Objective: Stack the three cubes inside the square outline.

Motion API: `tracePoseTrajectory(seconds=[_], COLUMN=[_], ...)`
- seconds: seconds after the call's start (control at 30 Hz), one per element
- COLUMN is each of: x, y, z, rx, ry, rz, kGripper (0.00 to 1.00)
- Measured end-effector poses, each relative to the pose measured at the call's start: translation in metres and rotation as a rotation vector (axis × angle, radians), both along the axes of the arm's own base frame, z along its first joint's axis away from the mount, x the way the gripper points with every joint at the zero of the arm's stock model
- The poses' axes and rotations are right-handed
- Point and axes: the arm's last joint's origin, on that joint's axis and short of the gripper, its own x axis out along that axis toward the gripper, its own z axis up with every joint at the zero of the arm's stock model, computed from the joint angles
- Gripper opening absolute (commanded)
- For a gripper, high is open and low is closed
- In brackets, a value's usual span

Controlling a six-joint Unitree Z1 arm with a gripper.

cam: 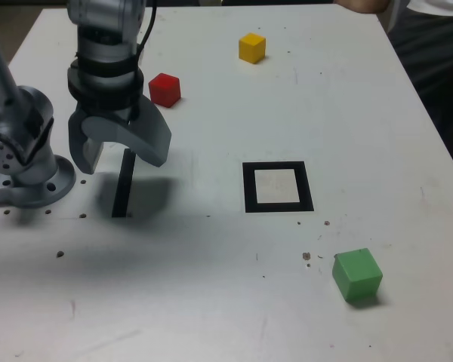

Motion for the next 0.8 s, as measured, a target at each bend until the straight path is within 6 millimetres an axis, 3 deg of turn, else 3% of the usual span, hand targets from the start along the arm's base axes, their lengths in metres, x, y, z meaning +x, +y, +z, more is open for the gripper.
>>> tracePoseTrajectory(seconds=[0.8], x=[-0.0030], y=[0.0020], z=[0.0069], rx=[0.022], ry=[0.043], rz=[-0.019], kGripper=[1.00])
